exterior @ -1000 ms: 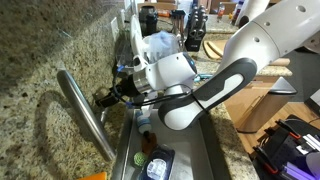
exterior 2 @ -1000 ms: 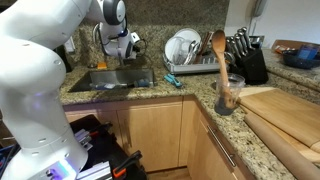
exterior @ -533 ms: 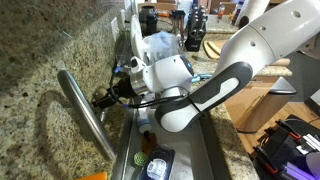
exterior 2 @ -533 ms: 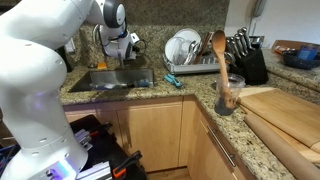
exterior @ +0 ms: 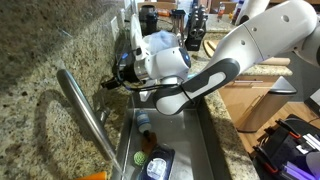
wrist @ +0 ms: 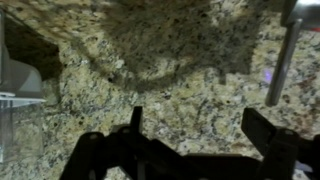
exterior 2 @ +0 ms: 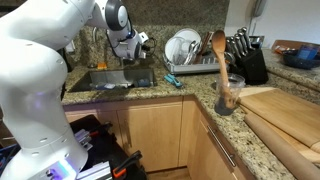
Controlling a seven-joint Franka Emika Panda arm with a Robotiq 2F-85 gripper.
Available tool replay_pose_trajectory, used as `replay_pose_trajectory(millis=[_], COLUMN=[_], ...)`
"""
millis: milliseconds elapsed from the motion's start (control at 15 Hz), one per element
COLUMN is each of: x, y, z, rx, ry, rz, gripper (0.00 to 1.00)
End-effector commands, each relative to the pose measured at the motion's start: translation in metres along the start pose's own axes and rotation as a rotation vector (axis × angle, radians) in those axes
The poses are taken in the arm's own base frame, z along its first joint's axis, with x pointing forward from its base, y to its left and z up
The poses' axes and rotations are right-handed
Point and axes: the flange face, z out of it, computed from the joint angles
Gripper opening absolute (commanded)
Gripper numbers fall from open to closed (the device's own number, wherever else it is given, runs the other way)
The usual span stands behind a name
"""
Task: Open the tap
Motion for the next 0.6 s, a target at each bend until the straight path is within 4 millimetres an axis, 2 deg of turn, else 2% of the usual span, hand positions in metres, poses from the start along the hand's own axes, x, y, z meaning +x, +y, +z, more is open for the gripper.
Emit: replay_pose_trajectory(millis=[0,133,533], x=[0.0016,0.0012,0.0007], y=[0.0067,0.0106,0.0061], z=[0.0021,0.0032,0.0038], rx=[-0.014,-0.02,-0.013], ry=[0.005,0.007,0.007], rz=[0.002,0.003,0.004], gripper=[1.0,1.0,1.0])
